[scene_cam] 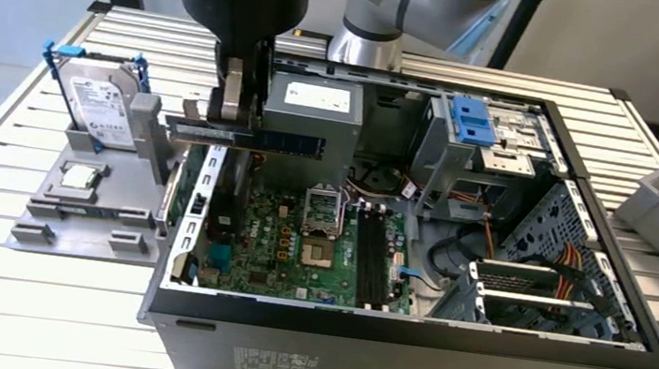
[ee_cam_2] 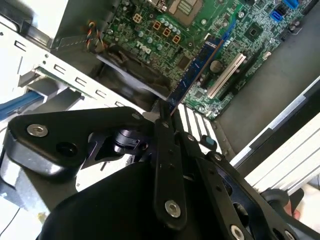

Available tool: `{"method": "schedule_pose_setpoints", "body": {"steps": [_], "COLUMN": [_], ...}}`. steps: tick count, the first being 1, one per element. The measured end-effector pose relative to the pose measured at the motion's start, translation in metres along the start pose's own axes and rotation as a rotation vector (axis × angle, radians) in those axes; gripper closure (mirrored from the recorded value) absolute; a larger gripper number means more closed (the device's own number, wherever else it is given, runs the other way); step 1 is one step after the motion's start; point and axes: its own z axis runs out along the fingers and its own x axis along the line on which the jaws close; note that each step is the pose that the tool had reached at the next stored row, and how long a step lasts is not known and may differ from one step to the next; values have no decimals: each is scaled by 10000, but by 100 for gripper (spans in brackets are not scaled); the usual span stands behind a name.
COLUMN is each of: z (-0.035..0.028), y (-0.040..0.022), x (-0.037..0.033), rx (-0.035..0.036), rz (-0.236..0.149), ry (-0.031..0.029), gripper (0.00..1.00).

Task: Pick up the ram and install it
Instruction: 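Pick up the ram and move it above insertion slot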

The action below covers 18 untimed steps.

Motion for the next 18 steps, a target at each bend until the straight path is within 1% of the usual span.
{"method": "schedule_pose_setpoints", "body": {"steps": [18], "z": [1], "y": [-194], "x": [0], "rx": [0], "rz": [-1], "ry": [0], "gripper": [100]}}
